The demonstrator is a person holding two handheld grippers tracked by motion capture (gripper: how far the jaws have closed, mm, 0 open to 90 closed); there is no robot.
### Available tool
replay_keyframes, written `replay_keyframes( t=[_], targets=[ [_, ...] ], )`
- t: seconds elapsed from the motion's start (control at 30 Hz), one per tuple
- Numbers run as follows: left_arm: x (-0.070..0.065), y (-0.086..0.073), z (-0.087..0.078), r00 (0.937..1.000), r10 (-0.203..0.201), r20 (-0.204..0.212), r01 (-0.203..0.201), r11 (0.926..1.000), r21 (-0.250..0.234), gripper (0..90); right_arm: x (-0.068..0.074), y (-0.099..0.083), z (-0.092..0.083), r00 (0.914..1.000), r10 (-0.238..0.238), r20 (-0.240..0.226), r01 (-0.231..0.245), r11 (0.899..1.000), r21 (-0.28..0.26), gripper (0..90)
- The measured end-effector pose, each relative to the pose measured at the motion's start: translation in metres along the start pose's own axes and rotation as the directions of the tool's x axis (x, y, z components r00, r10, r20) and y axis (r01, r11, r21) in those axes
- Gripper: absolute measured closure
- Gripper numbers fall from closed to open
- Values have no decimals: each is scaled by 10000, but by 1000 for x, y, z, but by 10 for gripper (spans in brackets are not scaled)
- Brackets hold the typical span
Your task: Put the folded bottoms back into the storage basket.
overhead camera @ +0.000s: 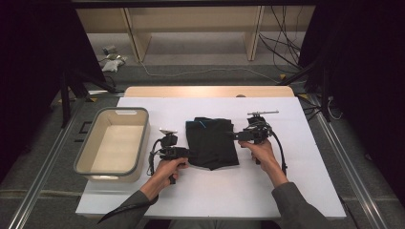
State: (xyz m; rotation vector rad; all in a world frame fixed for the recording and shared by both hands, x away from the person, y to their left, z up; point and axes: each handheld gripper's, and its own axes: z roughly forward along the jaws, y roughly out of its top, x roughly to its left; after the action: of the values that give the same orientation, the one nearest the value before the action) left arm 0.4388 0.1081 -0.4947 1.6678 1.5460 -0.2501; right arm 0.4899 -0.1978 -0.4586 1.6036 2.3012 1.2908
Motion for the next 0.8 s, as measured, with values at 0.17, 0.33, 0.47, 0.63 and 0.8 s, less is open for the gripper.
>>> replay_keyframes(
  t=[0.17,0.33,0.47,0.63,0.8],
  targets=[
    [-4,1,-3,9984,559,-97,-559,9984,28,813,-2,8,18,9998,151,160,-159,9985,517,92],
    [-4,1,-4,9977,681,-65,-681,9977,55,823,1,15,33,9991,25,422,-73,9935,1136,94],
    [-3,2,-5,9973,738,-9,-738,9973,34,826,-3,19,44,9969,339,715,-445,9874,1520,112],
    [-1,3,-8,9974,712,70,-712,9975,37,827,0,24,51,9947,234,997,-404,9843,1720,150],
    [-1,3,-7,9963,860,-74,-860,9963,71,827,11,28,57,9897,572,1311,-839,9744,2086,226]
  ],
)
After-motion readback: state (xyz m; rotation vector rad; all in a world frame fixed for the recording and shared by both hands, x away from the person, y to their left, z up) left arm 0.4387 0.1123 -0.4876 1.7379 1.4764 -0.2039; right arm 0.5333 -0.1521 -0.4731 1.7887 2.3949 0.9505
